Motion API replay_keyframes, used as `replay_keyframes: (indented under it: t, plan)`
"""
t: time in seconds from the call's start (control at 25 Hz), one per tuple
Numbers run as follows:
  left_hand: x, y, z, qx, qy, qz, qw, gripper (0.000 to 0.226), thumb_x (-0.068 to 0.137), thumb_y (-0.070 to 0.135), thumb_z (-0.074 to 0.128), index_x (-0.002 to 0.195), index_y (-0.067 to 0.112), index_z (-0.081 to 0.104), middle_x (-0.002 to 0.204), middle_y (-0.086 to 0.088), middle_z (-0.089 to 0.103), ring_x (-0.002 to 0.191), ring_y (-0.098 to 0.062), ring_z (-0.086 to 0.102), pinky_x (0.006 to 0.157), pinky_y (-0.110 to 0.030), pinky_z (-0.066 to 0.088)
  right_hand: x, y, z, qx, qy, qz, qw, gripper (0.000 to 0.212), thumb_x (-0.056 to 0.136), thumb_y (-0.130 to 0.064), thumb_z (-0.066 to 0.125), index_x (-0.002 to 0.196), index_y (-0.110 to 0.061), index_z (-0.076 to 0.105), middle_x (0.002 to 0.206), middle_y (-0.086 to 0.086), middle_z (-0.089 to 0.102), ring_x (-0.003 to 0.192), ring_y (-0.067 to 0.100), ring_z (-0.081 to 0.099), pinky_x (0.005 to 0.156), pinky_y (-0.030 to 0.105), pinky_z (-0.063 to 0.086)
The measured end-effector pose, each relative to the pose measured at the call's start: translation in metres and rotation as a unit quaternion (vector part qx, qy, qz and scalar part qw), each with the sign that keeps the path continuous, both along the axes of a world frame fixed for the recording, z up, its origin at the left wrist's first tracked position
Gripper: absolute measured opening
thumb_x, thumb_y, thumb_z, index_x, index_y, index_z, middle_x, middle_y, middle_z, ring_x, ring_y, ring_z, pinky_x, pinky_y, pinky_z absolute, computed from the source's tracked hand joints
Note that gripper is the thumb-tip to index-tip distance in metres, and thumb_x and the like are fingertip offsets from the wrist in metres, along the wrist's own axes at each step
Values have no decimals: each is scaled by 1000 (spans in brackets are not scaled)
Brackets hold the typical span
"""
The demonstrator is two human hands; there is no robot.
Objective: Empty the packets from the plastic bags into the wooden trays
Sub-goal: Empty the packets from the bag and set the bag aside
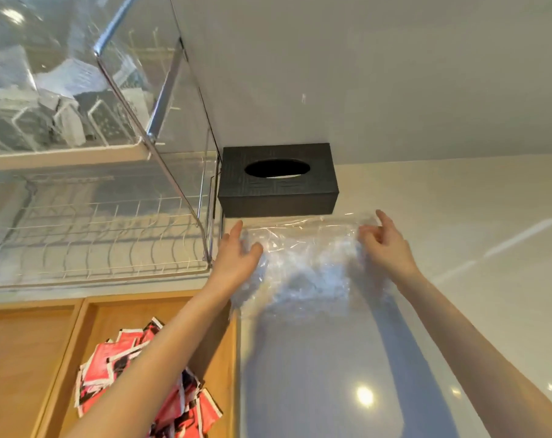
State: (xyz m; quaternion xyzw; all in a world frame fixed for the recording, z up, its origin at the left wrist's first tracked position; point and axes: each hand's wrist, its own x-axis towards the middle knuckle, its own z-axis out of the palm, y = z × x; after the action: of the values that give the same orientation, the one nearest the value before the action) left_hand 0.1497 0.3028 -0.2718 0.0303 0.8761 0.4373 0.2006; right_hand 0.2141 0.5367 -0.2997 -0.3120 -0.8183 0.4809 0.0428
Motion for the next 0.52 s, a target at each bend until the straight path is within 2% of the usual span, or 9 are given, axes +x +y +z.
replay_keyframes:
  t: [0.04, 0.12, 0.16, 0.24, 0.4, 0.52]
  plan:
    - [0, 2, -6, -38, 9, -28, 999, 65, 90, 30, 45, 143, 21, 11, 155, -11, -1, 141, -26, 11, 112, -37, 16, 1, -3, -4, 48, -1, 54, 997, 61, 90, -26, 48, 143, -14, 20, 132, 8, 54, 120, 26, 49, 90, 19, 31]
    - [6, 2, -20, -148, 72, -119, 979, 73, 87, 47, 40, 144, 25, 0, 152, -8, -21, 141, -27, -10, 113, -40, -1, 6, -14, -11, 169, -12, 155, 973, 73, 89, -34, 49, 145, -13, 8, 150, 6, 31, 137, 26, 29, 105, 29, 23]
    - [9, 1, -27, -208, 116, -166, 957, 74, 86, 55, 34, 143, 26, -5, 151, -6, -25, 139, -27, -19, 111, -40, -10, 9, -19, -15, 222, -31, 181, 958, 79, 88, -40, 48, 145, -12, 2, 154, 4, 20, 141, 25, 18, 112, 36, 15]
    - [13, 1, -38, -284, 171, -224, 916, 75, 84, 62, 22, 142, 27, -11, 151, -5, -25, 136, -27, -27, 104, -40, -21, 15, -28, -19, 251, -62, 183, 948, 88, 85, -48, 46, 144, -14, -10, 157, 0, 7, 144, 22, 5, 115, 45, 2]
    - [11, 2, -39, -302, 189, -240, 903, 74, 84, 63, 19, 142, 28, -10, 153, -5, -19, 138, -28, -24, 103, -38, -21, 17, -31, -15, 246, -62, 170, 952, 93, 84, -52, 47, 143, -18, -17, 157, -1, 9, 144, 20, 1, 115, 46, -5]
    - [14, -2, -28, -299, 185, -236, 906, 73, 84, 62, 21, 143, 28, -6, 154, -6, -15, 139, -27, -20, 109, -40, -15, 20, -34, -7, 310, -79, 205, 925, 79, 87, -55, 38, 145, -26, -6, 157, -2, 5, 144, 19, -3, 115, 44, -5]
